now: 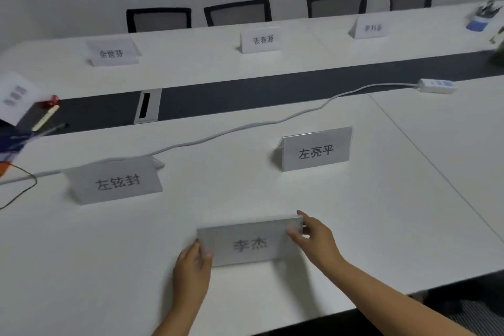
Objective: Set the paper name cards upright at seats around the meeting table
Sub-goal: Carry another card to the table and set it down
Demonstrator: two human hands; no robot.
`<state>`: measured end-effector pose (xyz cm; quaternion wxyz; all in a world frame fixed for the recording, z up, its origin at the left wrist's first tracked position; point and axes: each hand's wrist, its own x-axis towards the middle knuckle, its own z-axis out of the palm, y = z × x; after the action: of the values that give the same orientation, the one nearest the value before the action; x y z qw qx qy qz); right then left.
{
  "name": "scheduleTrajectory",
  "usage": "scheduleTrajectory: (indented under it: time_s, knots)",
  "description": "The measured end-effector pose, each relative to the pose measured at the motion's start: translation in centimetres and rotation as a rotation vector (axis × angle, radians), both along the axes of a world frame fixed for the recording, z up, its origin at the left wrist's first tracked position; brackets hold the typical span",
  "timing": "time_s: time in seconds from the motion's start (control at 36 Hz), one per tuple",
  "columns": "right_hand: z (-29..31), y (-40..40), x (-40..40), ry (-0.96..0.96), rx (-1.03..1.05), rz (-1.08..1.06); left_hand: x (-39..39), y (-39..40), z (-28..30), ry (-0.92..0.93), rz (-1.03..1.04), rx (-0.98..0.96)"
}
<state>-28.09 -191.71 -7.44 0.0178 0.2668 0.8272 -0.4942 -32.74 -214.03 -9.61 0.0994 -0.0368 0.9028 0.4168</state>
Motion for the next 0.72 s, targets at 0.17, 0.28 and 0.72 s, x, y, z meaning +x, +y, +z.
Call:
scheduleTrajectory:
  time_s: [0.17, 0.28, 0.72]
  knots:
    - [1.3, -1.1, 1.3, -0.047, 0.086, 0.008, -0.2, -0.8, 0.5, 0.033, 0.044, 0.068]
    - [3.3, -2.5, 3.1, -0.061, 0.168, 0.075, 1.1, -2.9, 2.0, 0.124, 0.029, 0.097]
    - [10.5, -18.3, 15.5, 0.298, 0.226, -0.430, 4.0, -12.3, 8.0, -0.039, -0.133, 0.352]
